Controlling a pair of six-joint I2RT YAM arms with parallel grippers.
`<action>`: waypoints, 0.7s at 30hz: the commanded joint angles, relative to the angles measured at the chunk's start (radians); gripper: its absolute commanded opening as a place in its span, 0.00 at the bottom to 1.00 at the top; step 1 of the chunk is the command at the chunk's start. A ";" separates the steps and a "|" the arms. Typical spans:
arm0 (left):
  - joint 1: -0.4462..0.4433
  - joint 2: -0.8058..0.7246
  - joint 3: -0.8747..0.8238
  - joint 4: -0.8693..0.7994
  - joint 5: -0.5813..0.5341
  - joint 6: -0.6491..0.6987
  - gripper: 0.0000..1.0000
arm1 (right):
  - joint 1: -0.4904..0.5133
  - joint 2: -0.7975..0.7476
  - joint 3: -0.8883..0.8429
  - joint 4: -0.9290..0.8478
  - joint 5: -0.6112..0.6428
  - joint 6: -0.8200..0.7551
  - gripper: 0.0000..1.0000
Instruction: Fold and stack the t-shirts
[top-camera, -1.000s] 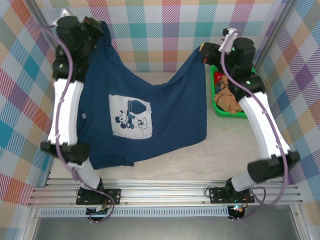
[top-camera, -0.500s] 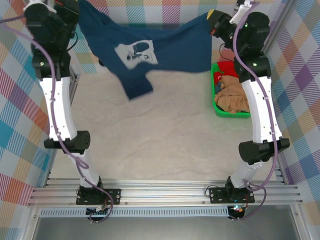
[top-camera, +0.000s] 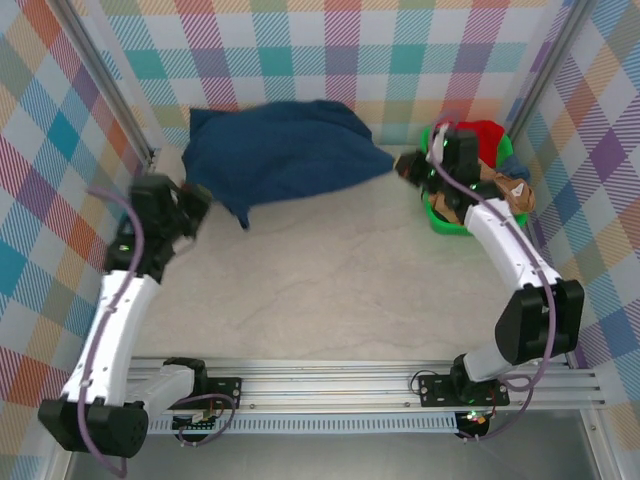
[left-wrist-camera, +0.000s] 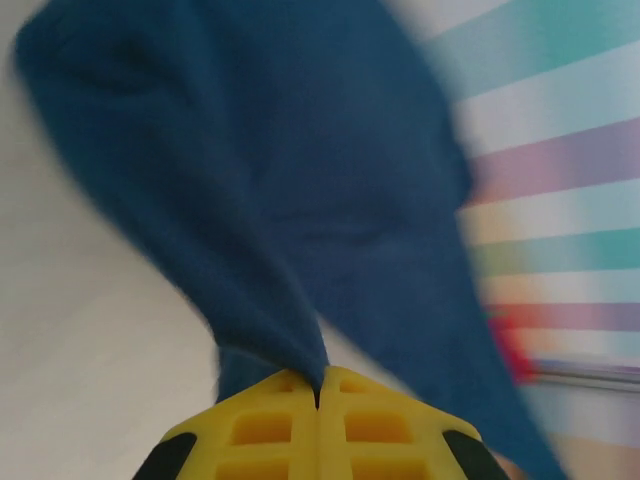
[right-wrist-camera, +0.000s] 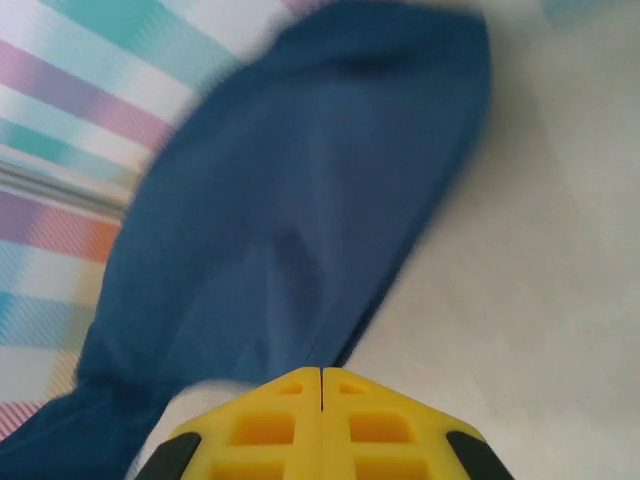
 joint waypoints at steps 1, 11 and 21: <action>-0.014 -0.082 -0.264 -0.029 0.015 -0.062 0.00 | 0.013 0.057 -0.144 0.006 -0.098 0.087 0.00; -0.024 -0.130 -0.490 -0.166 -0.005 -0.132 0.00 | 0.042 0.235 -0.161 -0.199 0.040 -0.029 0.00; -0.064 -0.289 -0.498 -0.371 0.000 -0.220 0.00 | 0.063 0.066 -0.231 -0.380 0.286 -0.041 0.00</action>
